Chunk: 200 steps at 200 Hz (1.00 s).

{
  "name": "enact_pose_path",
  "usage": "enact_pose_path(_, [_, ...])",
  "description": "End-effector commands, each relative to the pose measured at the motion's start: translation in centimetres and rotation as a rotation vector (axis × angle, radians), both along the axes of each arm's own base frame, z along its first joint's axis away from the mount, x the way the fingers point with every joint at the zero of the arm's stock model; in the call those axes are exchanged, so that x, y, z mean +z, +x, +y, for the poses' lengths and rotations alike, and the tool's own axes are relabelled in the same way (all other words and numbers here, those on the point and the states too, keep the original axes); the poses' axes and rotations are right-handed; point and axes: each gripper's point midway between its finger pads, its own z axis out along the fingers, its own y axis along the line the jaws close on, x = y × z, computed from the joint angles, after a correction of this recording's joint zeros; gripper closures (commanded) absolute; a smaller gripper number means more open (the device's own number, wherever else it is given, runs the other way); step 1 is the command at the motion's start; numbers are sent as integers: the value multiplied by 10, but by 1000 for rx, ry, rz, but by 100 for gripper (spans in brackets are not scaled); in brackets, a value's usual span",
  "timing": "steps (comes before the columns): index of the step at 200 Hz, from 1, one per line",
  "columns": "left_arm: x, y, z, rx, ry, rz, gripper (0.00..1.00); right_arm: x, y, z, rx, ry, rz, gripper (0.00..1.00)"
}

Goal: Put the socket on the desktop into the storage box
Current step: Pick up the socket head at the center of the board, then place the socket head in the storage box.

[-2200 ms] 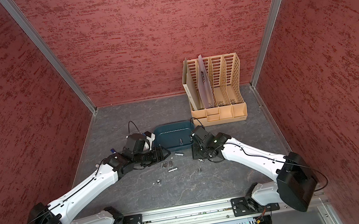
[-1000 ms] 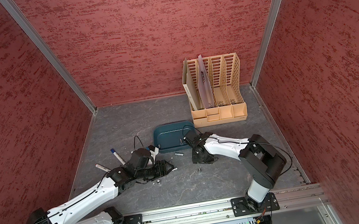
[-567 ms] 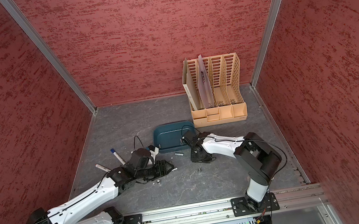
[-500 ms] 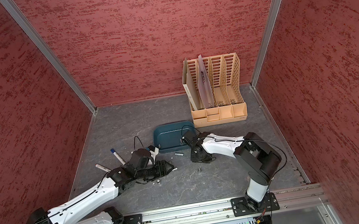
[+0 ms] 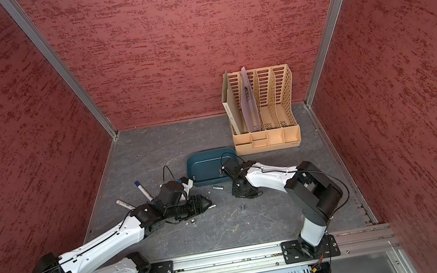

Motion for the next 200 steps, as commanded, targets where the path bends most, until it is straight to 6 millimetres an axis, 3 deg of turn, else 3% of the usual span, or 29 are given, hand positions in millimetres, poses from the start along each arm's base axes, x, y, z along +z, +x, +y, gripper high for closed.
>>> enact_pose_path(1, [-5,1,1,10,8,-3,30,7,10,-2,-15,-3,-43,71])
enact_pose_path(78, [-1,6,1,28,8,-12,30,32,10,-7,6,4,-95,72])
enact_pose_path(128, [4,16,5,64,25,-11,29,60,14,-5,34,23,-146,72])
enact_pose_path(200, [12,37,28,152,51,-1,27,100,44,17,105,49,-226,72])
